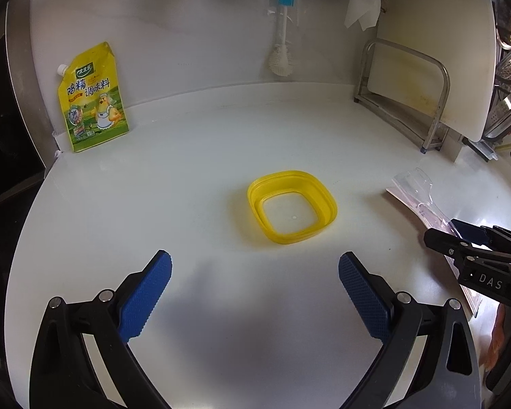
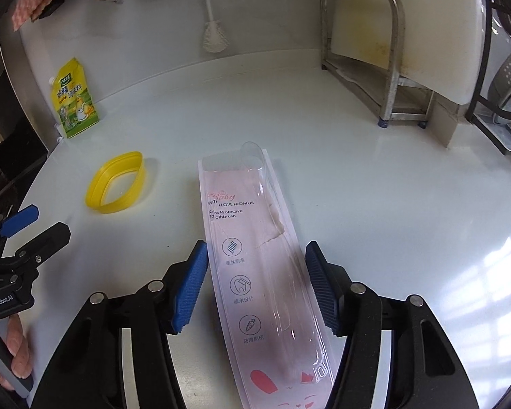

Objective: Collect trash
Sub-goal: 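Close the right tool on the pink toothbrush package, then close the left tool on the yellow lid while the right tool holds the package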

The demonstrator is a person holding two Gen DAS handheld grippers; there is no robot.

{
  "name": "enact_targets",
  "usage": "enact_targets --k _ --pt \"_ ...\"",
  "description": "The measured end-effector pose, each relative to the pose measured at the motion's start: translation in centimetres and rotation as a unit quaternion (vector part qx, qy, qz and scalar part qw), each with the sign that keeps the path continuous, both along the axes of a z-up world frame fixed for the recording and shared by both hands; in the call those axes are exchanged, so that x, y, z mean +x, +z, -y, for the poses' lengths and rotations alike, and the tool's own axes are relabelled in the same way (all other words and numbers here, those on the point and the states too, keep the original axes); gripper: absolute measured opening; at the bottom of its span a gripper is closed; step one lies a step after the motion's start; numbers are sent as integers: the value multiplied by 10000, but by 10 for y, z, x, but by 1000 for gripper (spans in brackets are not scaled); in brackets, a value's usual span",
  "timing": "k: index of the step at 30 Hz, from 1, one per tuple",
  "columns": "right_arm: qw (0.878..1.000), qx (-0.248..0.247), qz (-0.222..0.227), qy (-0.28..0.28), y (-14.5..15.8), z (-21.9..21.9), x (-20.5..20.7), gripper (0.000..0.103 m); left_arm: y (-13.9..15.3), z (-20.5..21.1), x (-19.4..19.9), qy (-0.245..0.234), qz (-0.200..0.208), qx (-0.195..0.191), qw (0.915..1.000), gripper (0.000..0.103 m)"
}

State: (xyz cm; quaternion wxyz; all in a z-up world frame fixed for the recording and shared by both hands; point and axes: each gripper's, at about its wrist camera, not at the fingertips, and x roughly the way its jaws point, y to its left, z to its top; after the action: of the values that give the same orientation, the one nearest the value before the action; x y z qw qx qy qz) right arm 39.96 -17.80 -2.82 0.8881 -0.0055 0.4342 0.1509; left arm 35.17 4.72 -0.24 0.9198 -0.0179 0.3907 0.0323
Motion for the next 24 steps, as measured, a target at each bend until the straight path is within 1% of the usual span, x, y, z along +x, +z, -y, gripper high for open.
enact_targets --k 4,8,12,15,18,21,24 --pt "9997 204 112 -93 7 12 -1 57 -1 13 19 16 -63 -39 10000 97" --pt "9987 458 178 -146 15 25 -5 57 -6 22 40 38 -262 -71 9996 97" --pt "9983 508 200 -194 19 34 -8 57 -10 25 54 172 -354 36 9992 97" --pt "9975 634 233 -218 23 40 -9 57 -14 25 64 241 -436 -17 9988 97" --pt "9968 723 252 -235 25 44 -9 57 -17 28 74 313 -526 31 9981 97" --pt "9966 762 244 -203 26 44 -9 57 -24 27 83 309 -735 -129 9967 97" --pt "9968 751 224 -165 24 42 -9 57 -27 25 87 361 -802 -175 9960 97"
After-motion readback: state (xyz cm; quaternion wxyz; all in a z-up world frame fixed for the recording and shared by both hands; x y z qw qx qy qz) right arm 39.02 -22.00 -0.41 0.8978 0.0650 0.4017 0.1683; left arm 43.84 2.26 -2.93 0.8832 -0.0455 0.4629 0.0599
